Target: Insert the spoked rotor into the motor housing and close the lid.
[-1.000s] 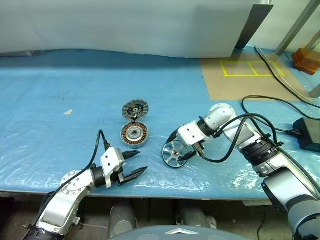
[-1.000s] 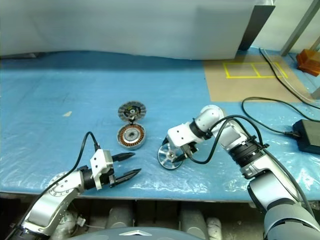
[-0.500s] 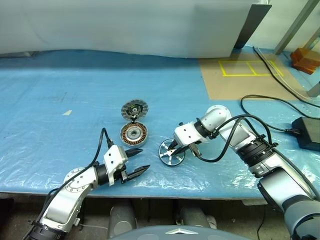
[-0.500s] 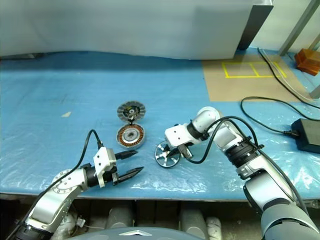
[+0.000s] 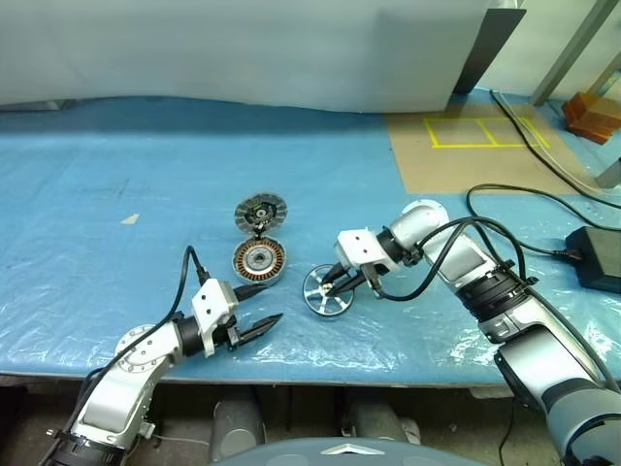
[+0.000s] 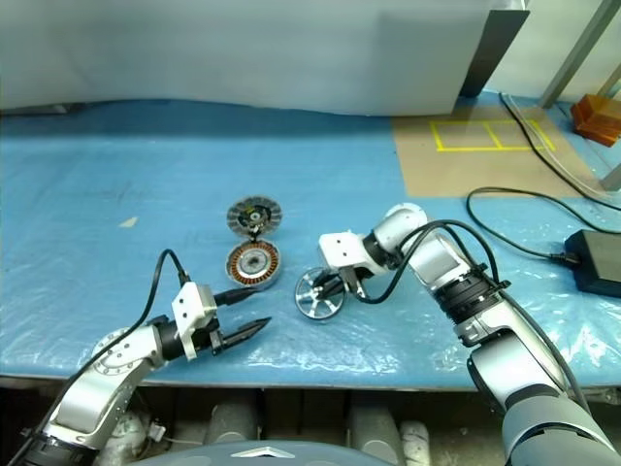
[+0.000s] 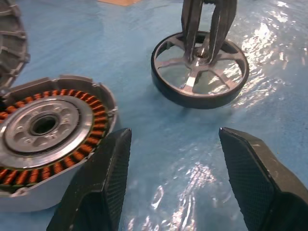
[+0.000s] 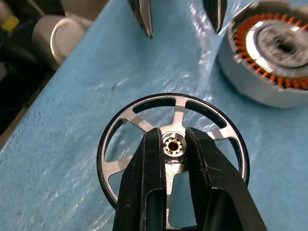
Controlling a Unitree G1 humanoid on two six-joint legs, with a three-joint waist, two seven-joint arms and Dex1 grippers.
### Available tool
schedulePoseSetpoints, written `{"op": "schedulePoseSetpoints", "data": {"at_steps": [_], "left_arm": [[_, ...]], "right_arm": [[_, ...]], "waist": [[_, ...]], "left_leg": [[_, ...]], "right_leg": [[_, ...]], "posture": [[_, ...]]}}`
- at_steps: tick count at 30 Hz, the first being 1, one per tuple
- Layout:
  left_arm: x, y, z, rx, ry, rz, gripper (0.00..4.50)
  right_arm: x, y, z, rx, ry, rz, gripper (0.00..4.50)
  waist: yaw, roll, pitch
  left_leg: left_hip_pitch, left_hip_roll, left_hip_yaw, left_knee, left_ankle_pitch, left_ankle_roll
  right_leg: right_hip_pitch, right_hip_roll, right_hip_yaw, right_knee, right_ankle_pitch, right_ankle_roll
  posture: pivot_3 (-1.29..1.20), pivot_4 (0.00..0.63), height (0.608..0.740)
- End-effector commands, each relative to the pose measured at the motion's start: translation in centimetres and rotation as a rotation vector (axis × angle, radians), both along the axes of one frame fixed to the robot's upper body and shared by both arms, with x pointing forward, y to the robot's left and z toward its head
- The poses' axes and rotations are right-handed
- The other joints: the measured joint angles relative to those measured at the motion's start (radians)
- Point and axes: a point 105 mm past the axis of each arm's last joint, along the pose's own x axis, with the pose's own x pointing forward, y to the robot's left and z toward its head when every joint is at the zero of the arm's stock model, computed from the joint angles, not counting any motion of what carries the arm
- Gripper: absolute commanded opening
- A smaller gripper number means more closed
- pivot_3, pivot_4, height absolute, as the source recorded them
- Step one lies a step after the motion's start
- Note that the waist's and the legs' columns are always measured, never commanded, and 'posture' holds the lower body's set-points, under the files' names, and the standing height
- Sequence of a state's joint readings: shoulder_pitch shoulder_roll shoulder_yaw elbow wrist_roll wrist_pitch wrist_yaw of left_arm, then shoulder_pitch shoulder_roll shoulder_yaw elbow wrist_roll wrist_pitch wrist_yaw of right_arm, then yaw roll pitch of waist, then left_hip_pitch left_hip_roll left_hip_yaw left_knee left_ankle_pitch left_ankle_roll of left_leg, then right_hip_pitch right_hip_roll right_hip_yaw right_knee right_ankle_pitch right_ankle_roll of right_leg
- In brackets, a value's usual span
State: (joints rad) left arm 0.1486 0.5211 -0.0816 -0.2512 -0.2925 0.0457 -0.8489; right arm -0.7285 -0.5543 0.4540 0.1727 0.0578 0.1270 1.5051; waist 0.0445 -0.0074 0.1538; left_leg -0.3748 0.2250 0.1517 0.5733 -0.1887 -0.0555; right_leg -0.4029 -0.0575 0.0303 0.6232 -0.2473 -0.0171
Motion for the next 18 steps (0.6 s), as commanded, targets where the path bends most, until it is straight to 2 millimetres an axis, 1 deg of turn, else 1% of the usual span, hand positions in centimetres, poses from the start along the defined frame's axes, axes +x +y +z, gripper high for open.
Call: {"op": "schedulePoseSetpoints", "data": {"at_steps": [1,4,6,10,11,14,16,18], "left_arm": [[0.4,1.6,1.2,0.004,-0.050,0.046,3.04],[0.4,2.8,1.4,0.022,-0.055,0.072,3.04],[0.6,3.6,1.7,0.029,-0.058,0.095,3.04],[2.0,6.3,2.1,0.086,-0.086,0.186,3.04],[2.3,6.8,2.5,0.090,-0.096,0.196,3.04],[2.5,7.2,3.6,0.094,-0.115,0.194,3.04],[2.6,7.3,3.7,0.102,-0.119,0.193,3.04],[2.8,7.4,3.9,0.100,-0.125,0.204,3.04]], "right_arm": [[-0.2,0.5,3.3,0.108,-0.031,0.000,0.26],[-0.6,0.7,4.1,0.136,-0.032,0.006,0.26],[-0.4,1.4,4.5,0.163,-0.041,0.006,0.26],[1.5,4.9,4.6,0.266,-0.073,-0.052,0.26],[1.9,5.9,4.7,0.293,-0.080,-0.065,0.26],[2.7,7.7,5.3,0.368,-0.058,-0.106,0.26],[3.1,8.2,5.4,0.390,-0.029,-0.129,0.26],[2.9,8.5,5.1,0.387,-0.003,-0.120,0.26]], "waist": [[0.000,0.000,0.000],[0.000,0.000,0.000],[0.000,0.000,0.000],[-0.009,0.000,0.000],[-0.008,0.000,0.000],[-0.004,0.000,0.000],[0.002,0.000,0.000],[0.008,-0.001,0.000]], "left_leg": [[0.000,0.000,0.000,0.000,0.000,0.000],[0.000,0.000,0.000,0.000,0.000,0.000],[0.000,0.000,0.000,-0.001,0.000,0.000],[0.001,0.000,0.000,-0.001,0.000,0.000],[0.001,0.000,0.000,-0.001,0.000,0.000],[0.000,0.000,0.000,0.000,0.000,-0.001],[-0.002,-0.001,0.000,-0.001,0.000,-0.001],[-0.004,-0.001,0.000,-0.001,0.000,-0.001]], "right_leg": [[0.000,0.000,0.000,0.000,0.000,0.000],[0.000,0.000,0.000,0.000,0.000,0.000],[0.000,0.000,0.000,0.000,0.000,0.000],[-0.002,0.002,0.000,0.002,0.000,0.000],[-0.003,0.002,0.000,0.002,0.000,0.000],[-0.003,0.002,0.000,0.001,0.000,0.000],[-0.003,0.000,-0.001,-0.001,0.000,0.000],[-0.003,-0.001,-0.001,-0.001,0.000,0.000]], "posture": [[0.00,0.150,0.740],[0.00,0.150,0.740],[0.00,0.150,0.740],[0.00,0.150,0.740],[0.00,0.150,0.740],[0.00,0.150,0.740],[0.00,0.150,0.740],[0.00,0.150,0.740]]}}
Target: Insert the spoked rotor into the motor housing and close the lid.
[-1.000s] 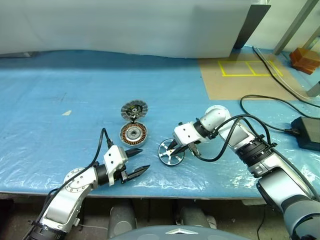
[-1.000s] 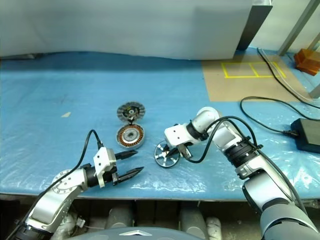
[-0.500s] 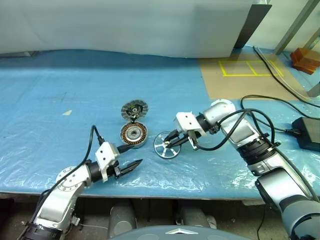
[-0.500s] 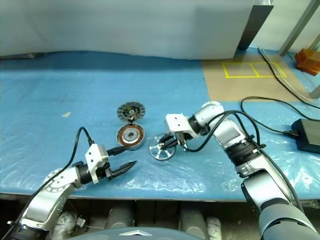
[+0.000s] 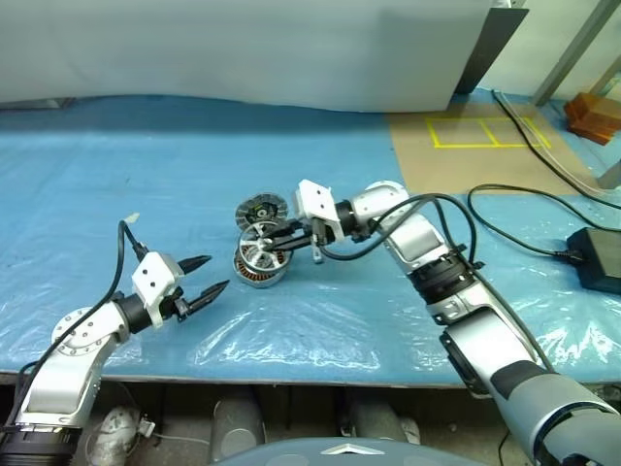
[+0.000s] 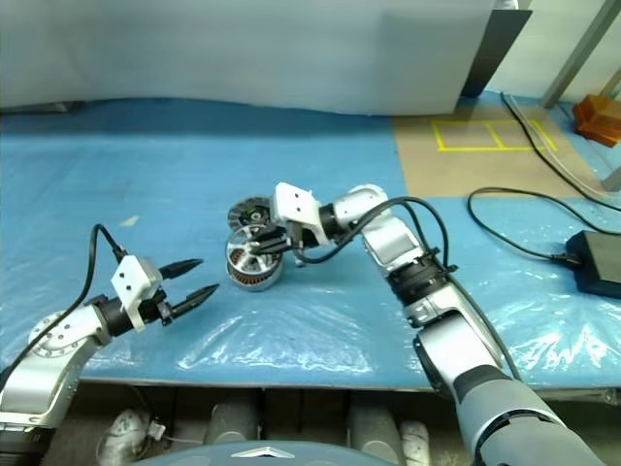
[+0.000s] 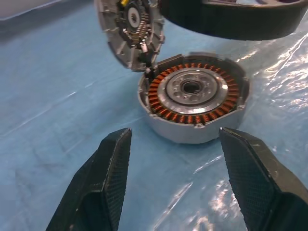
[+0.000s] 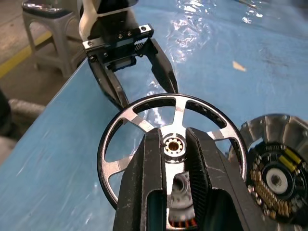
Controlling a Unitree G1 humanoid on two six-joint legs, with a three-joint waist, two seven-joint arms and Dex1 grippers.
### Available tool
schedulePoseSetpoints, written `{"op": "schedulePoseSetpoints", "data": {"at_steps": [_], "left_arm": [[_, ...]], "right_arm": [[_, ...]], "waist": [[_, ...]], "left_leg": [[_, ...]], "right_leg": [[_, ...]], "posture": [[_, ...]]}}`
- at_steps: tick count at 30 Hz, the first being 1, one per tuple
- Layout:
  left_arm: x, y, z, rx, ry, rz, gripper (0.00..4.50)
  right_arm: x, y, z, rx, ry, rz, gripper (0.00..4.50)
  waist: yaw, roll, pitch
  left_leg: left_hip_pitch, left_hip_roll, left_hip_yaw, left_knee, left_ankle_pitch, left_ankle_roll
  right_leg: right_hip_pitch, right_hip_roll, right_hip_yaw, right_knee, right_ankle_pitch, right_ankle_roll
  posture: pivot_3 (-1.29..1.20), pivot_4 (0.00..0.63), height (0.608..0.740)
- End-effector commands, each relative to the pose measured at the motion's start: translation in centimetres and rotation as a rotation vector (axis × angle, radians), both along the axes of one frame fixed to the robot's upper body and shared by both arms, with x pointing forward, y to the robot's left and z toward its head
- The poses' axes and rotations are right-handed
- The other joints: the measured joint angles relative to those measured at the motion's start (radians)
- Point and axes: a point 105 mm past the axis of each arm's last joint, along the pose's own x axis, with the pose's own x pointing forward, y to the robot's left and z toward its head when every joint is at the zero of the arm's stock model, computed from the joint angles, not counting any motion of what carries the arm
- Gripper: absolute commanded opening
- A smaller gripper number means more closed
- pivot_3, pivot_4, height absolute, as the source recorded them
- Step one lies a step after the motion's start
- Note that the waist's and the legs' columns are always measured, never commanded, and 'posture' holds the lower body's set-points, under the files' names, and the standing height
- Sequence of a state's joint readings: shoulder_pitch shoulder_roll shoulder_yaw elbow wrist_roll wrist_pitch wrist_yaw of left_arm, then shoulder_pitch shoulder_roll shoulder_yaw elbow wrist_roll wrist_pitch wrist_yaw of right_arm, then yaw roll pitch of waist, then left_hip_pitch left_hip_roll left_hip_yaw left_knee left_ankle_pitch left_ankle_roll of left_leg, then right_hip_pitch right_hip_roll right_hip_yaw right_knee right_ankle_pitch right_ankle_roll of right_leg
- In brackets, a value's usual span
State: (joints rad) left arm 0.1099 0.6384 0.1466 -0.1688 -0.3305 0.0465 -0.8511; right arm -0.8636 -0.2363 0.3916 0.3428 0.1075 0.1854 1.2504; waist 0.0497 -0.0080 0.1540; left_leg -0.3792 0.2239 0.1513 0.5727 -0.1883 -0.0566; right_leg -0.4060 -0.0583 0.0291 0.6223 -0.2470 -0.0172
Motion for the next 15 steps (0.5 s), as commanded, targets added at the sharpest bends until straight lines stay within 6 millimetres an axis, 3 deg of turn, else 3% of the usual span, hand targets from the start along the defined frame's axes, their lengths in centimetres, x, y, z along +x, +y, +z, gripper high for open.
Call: {"op": "schedulePoseSetpoints", "data": {"at_steps": [1,12,15], "left_arm": [[0.3,0.0,1.3,-0.009,-0.044,0.003,3.04],[0.1,-1.4,1.4,-0.031,-0.041,-0.009,3.04],[0.1,-1.6,1.1,-0.032,-0.036,-0.004,3.04]], "right_arm": [[0.3,0.0,1.1,0.041,0.001,-0.003,0.26],[1.3,1.0,-0.1,0.071,0.098,-0.064,0.26],[1.4,1.2,-0.3,0.123,0.228,-0.094,0.26]], "waist": [[0.004,0.000,0.000],[-0.007,0.000,0.000],[-0.006,0.000,0.000]], "left_leg": [[-0.001,0.000,0.000,0.000,0.000,0.000],[-0.001,0.002,-0.001,-0.001,0.000,0.000],[-0.001,0.001,-0.001,-0.001,0.000,0.000]], "right_leg": [[0.000,0.000,0.000,0.000,0.000,0.000],[-0.001,0.001,-0.001,0.002,0.000,0.000],[-0.001,0.001,-0.001,0.002,0.000,0.000]], "posture": [[0.00,0.150,0.740],[0.00,0.150,0.740],[0.00,0.150,0.740]]}}
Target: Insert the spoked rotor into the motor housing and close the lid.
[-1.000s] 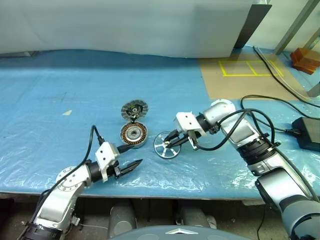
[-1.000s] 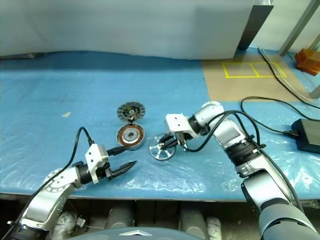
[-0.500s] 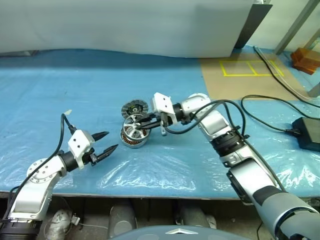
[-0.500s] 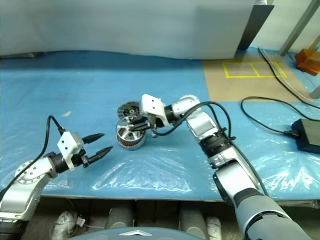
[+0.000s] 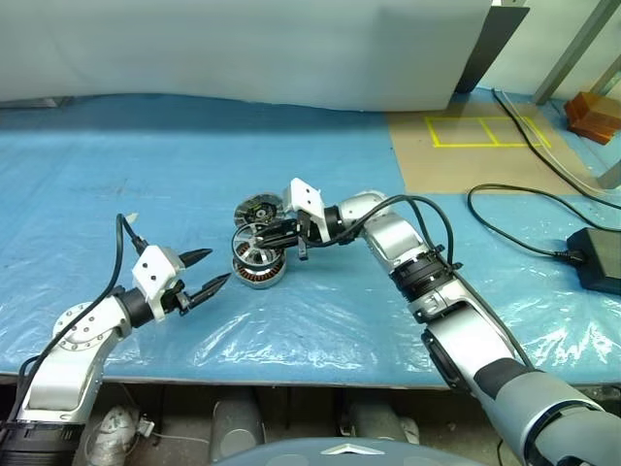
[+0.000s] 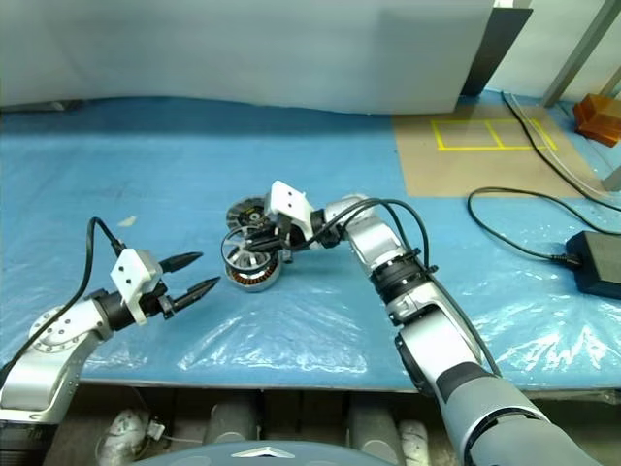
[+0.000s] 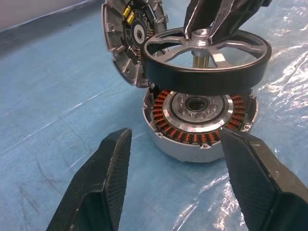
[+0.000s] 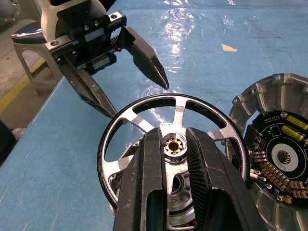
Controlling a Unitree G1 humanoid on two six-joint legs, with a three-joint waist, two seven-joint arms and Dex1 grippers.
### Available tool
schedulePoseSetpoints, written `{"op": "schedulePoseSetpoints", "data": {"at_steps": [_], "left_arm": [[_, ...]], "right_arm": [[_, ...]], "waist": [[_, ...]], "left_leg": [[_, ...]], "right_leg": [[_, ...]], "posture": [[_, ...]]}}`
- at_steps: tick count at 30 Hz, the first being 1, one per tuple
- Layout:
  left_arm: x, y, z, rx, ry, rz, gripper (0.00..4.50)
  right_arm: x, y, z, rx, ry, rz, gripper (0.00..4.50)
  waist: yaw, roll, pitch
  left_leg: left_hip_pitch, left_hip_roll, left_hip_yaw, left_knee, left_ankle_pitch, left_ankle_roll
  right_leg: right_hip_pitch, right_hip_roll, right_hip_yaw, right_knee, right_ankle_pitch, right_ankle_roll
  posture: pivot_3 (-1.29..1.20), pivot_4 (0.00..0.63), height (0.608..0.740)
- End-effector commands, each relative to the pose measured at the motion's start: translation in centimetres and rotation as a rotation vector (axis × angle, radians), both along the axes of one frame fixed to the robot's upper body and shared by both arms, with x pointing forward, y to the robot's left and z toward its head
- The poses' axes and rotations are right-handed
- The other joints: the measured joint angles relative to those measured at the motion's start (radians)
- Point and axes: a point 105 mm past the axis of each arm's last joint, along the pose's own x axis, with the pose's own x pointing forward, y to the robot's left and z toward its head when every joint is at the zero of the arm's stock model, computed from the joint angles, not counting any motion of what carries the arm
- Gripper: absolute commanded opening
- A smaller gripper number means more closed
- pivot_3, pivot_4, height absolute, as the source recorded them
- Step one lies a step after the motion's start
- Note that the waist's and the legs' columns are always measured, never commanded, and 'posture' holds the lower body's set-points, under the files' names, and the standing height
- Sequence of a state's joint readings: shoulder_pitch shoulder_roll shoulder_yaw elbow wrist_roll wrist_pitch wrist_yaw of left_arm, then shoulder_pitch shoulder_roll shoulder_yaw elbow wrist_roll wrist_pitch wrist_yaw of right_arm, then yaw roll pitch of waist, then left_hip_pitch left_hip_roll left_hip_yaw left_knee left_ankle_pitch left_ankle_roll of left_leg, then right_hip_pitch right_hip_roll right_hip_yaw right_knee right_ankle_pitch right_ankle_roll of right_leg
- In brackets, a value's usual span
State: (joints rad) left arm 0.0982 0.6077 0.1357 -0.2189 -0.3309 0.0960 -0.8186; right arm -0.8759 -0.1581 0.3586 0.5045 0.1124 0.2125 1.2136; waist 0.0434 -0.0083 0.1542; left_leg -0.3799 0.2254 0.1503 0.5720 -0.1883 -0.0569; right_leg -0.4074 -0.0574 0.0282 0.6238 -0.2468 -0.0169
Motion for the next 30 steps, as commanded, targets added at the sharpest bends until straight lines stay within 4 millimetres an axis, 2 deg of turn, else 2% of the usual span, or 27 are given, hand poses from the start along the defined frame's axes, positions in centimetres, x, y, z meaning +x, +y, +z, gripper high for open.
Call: {"op": "schedulePoseSetpoints", "data": {"at_steps": [1,4,8,13,21,30], "left_arm": [[-0.1,-0.5,0.5,0.002,-0.025,-0.008,3.04],[-0.1,-0.3,0.4,0.004,-0.021,0.001,3.04],[-0.2,0.0,0.2,0.015,-0.013,0.002,3.04],[-0.1,-0.2,0.3,0.014,-0.013,-0.010,3.04],[0.0,-0.6,0.2,0.015,-0.009,-0.033,3.04],[-0.1,-1.1,0.0,0.010,-0.005,-0.047,3.04]], "right_arm": [[0.1,0.4,1.8,0.123,0.141,-0.024,0.26],[-0.1,-0.1,2.5,0.183,0.246,-0.039,0.26],[-0.1,-0.4,2.0,0.205,0.288,-0.079,0.26],[-0.4,0.1,1.6,0.232,0.334,-0.097,0.26],[-0.1,-0.7,-1.0,0.185,0.346,-0.161,0.26],[-0.3,-0.9,-2.1,0.164,0.335,-0.176,0.26]], "waist": [[0.000,0.000,0.000],[0.002,0.000,0.000],[0.005,0.000,0.000],[0.004,0.000,0.000],[0.004,0.000,0.000],[0.003,0.000,0.000]], "left_leg": [[0.000,0.000,0.000,0.000,0.000,0.000],[0.000,0.000,0.000,0.000,0.000,0.000],[0.000,0.000,0.000,0.000,0.000,0.000],[0.000,0.000,0.000,0.000,0.000,0.000],[0.000,0.000,0.000,0.000,0.000,0.000],[0.000,0.000,0.000,0.000,0.000,0.000]], "right_leg": [[0.000,0.000,0.000,0.000,0.000,0.000],[0.000,0.000,0.000,0.000,0.000,0.000],[0.000,0.000,0.000,0.000,0.000,0.000],[0.000,0.000,0.000,0.000,0.000,0.000],[0.000,0.000,0.000,0.000,0.000,0.000],[0.000,0.000,0.000,0.000,0.000,0.001]], "posture": [[0.00,0.150,0.740],[0.00,0.150,0.740],[0.00,0.150,0.740],[0.00,0.150,0.740],[0.00,0.150,0.740],[0.00,0.150,0.740]]}}
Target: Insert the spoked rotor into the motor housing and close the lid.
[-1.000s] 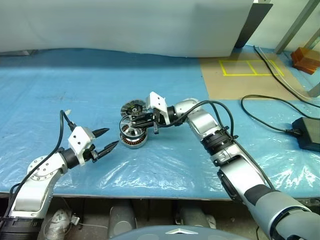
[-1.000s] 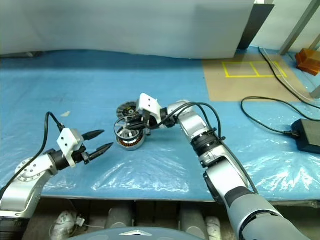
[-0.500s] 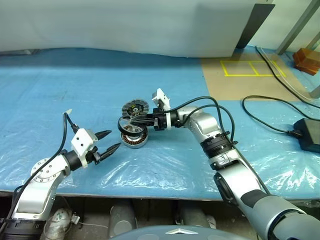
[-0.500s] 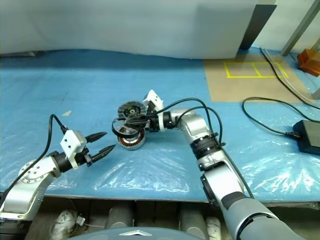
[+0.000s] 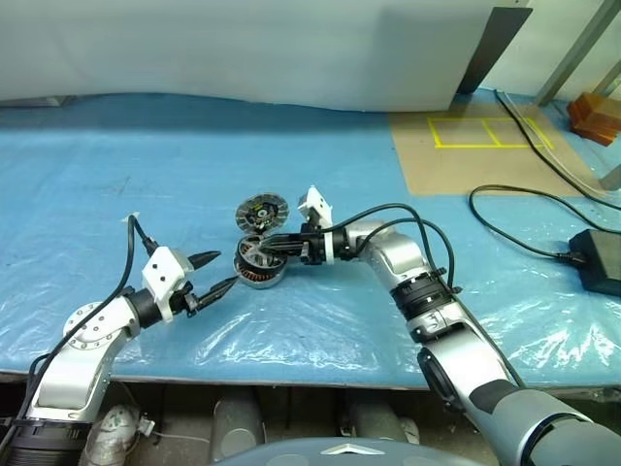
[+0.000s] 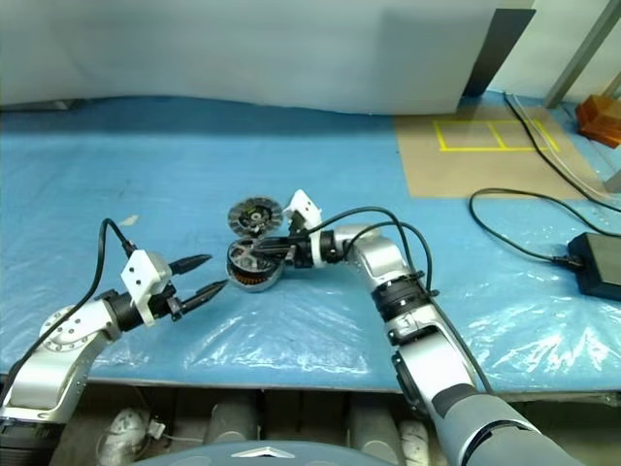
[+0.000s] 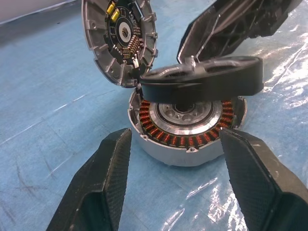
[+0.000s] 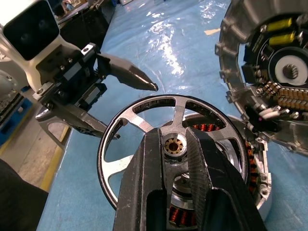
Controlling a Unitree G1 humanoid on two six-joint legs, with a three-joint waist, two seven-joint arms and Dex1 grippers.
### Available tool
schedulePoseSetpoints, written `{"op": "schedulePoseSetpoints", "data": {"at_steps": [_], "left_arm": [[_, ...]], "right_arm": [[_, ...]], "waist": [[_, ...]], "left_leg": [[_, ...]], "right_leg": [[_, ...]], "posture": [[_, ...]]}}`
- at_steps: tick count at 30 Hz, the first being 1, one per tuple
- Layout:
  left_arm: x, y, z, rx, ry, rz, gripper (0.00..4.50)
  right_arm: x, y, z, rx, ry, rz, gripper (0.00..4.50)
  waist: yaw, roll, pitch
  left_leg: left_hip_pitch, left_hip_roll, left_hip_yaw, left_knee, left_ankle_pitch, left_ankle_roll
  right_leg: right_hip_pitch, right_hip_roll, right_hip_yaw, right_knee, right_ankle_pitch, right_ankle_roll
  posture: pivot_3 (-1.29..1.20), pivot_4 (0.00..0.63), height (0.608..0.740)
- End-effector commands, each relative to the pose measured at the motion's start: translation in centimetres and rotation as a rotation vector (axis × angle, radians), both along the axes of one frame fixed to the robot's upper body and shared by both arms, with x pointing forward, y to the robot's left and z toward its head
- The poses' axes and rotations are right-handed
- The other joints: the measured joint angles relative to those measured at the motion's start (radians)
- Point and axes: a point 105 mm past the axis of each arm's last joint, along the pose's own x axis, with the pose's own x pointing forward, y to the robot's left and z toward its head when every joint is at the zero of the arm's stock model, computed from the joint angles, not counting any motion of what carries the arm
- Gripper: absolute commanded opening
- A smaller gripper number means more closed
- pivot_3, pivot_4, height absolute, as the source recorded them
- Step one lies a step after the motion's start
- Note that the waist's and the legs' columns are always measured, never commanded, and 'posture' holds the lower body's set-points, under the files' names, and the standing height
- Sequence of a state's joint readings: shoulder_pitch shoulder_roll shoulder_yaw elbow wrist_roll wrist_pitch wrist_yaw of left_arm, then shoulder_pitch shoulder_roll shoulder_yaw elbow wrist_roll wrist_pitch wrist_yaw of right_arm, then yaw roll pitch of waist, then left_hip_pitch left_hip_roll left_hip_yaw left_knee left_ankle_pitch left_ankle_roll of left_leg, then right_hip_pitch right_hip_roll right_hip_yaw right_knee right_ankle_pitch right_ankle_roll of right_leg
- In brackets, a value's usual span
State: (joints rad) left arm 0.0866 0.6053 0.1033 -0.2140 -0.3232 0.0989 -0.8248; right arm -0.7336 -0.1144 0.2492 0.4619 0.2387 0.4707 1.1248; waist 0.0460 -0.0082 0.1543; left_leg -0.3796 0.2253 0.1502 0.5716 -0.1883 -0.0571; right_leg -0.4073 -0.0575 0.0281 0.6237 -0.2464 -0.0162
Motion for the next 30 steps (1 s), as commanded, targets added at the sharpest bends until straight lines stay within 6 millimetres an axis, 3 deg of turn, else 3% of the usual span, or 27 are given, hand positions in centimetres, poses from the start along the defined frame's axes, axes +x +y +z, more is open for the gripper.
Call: {"op": "schedulePoseSetpoints", "data": {"at_steps": [1,14,30], "left_arm": [[-0.1,-0.4,0.4,0.007,-0.021,-0.017,3.04],[0.0,-0.7,0.0,0.003,-0.019,-0.024,3.04],[-0.1,-0.8,-0.2,0.000,-0.019,-0.023,3.04]], "right_arm": [[0.2,0.3,0.9,0.027,-0.032,-0.004,0.26],[0.6,0.8,2.0,0.058,-0.049,-0.033,0.26],[-0.3,1.4,1.3,0.017,-0.142,-0.014,0.26]], "waist": [[0.000,0.000,0.000],[0.000,0.000,0.000],[-0.001,0.000,0.000]], "left_leg": [[0.000,0.000,0.000,0.000,0.000,0.000],[0.000,0.000,0.000,0.000,0.000,0.000],[0.000,0.000,0.000,0.000,0.000,0.000]], "right_leg": [[0.000,0.000,0.000,0.000,0.000,0.000],[0.000,0.000,0.000,0.000,0.000,0.000],[0.000,0.000,0.000,0.000,0.000,0.001]], "posture": [[0.00,0.150,0.740],[0.00,0.150,0.740],[0.00,0.150,0.740]]}}
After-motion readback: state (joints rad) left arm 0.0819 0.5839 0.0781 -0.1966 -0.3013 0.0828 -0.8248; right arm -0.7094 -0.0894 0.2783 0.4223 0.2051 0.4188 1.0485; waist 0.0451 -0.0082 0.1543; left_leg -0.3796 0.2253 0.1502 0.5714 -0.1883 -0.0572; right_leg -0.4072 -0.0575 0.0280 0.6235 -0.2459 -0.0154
